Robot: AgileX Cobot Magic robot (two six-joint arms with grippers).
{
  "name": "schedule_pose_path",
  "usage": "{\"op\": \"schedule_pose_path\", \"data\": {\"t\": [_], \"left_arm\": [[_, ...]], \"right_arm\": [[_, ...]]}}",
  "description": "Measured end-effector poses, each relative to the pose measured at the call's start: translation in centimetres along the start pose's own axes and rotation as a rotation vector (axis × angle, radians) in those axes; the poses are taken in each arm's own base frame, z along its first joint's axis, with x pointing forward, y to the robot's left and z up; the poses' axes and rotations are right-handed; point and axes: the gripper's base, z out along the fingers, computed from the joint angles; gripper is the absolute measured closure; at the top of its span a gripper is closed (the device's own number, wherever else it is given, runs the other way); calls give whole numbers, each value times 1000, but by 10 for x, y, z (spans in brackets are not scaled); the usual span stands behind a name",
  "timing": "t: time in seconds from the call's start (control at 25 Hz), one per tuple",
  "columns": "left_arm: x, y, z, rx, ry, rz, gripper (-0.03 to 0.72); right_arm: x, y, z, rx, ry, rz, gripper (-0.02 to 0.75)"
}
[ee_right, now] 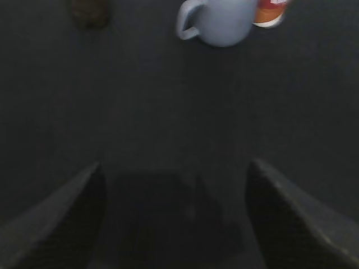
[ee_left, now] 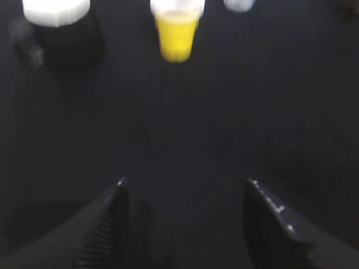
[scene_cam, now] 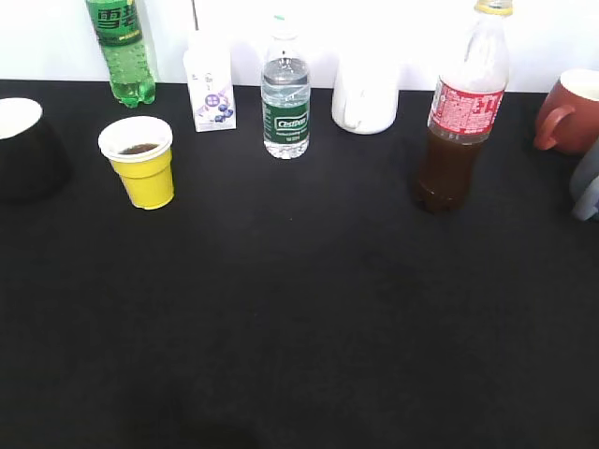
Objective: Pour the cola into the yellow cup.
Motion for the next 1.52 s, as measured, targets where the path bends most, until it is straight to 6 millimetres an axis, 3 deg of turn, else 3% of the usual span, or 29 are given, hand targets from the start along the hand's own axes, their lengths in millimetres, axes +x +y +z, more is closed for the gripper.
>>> {"op": "schedule_pose_path", "data": {"t": [0.52, 0.96, 1.52], "left_arm": [[1, 0, 0, -5, 4, -4, 216], [16, -1, -22, -336, -182, -216, 227], [17, -2, -22, -338, -186, -217, 260]], "right_arm": [[0, 0, 5, 3, -30, 3, 152], [5, 0, -2, 67, -84, 39, 152], [5, 0, -2, 74, -83, 42, 152]]}}
